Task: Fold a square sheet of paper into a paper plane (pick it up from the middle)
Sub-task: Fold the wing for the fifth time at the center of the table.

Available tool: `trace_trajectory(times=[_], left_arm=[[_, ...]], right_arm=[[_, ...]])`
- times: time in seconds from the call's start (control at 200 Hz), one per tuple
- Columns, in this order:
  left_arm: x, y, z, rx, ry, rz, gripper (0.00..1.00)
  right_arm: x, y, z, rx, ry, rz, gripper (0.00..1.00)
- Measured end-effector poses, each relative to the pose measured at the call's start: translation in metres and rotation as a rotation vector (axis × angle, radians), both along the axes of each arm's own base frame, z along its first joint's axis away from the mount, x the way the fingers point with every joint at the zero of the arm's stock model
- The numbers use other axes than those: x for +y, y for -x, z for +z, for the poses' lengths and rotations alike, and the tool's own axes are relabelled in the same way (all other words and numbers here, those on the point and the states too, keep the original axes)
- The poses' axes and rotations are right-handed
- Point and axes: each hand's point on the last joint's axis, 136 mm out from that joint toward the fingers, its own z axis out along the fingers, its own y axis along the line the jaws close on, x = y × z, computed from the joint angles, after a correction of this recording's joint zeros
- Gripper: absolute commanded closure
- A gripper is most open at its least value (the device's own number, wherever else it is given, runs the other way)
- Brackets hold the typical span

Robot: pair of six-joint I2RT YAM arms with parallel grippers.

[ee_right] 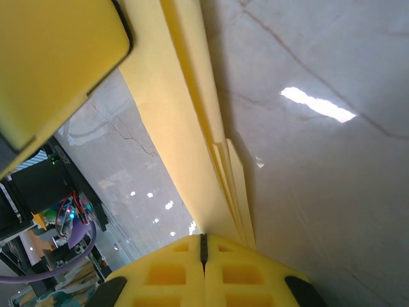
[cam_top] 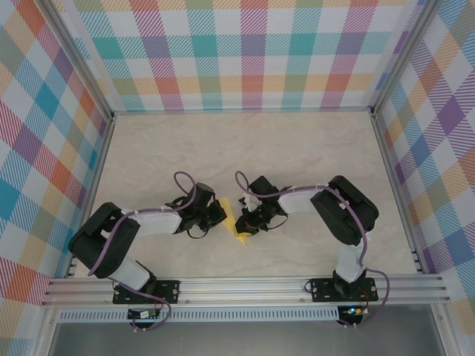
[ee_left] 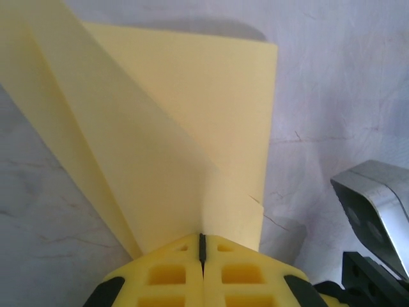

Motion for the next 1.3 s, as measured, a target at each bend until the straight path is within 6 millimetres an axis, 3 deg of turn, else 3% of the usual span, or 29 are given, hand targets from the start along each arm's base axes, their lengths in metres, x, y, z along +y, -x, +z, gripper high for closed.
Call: trace_trajectory(times=[0.56, 0.86, 0.96, 1.16, 1.24, 1.305], left_arm=[[0.033, -0.034, -0.001, 0.002, 0.026, 0.019, 0.97], [0.089, -0.068, 0.007, -0.007, -0.036, 0.124, 0.98], [0.096, -0.074, 0.029, -0.040, -0.039, 0.128, 0.96], [0.081, -0.069, 0.115, -0.259, 0.074, 0.102, 0.96], [0.066, -0.057, 0.119, -0.279, 0.123, 0.069, 0.95], [0.049, -0.042, 0.103, -0.235, 0.140, 0.027, 0.95]], right_arm=[[-0.002, 0.001, -0.001, 0.013, 0.031, 0.048, 1.00], [-0.001, 0.001, 0.000, 0.033, 0.028, 0.048, 1.00], [0.000, 0.001, 0.001, 0.038, 0.031, 0.048, 1.00], [0.000, 0.000, 0.001, 0.049, 0.040, 0.046, 1.00], [0.000, 0.000, 0.001, 0.049, 0.040, 0.046, 1.00], [0.000, 0.000, 0.001, 0.050, 0.040, 0.046, 1.00]])
